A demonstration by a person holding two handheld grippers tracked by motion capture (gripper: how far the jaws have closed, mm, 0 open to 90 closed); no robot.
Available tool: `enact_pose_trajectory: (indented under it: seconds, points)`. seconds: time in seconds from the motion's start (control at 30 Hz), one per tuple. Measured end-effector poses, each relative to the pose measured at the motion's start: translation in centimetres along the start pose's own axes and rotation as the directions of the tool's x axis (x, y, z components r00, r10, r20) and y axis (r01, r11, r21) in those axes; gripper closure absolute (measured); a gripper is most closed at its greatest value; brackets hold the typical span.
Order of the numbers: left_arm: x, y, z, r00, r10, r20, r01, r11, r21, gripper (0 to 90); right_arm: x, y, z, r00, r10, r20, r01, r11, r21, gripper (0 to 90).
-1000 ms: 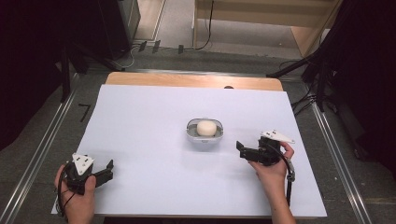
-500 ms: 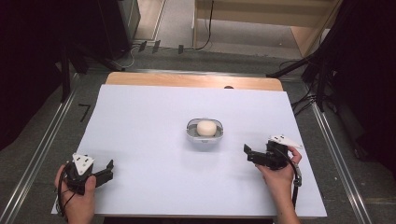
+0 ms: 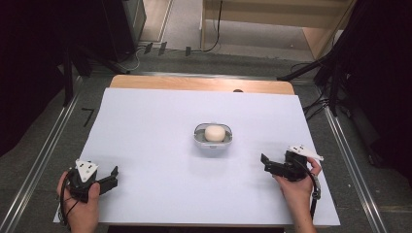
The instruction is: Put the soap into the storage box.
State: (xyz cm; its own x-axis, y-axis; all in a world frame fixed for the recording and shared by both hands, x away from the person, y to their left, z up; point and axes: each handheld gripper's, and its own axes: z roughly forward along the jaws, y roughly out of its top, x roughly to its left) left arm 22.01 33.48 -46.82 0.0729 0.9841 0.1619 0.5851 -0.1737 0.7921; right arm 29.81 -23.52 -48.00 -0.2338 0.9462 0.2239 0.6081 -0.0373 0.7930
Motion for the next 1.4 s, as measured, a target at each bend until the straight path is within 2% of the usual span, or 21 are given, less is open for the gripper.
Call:
enact_pose_trajectory:
  seconds: [0.8, 1.4]
  points:
    - [0.0, 0.0, 0.0, 1.0000, 0.000, -0.001, 0.000, 1.0000, 0.000, 14.4, -3.0, -1.3, -2.1, 0.9985, 0.037, 0.040, -0.036, 0.9992, -0.015, 0.0]
    - [0.0, 0.0, 0.0, 1.0000, -0.004, -0.006, 0.004, 1.0000, -0.002, 14.4, -5.6, -1.9, -4.0, 0.9935, 0.078, 0.083, -0.076, 0.9965, -0.036, 0.0]
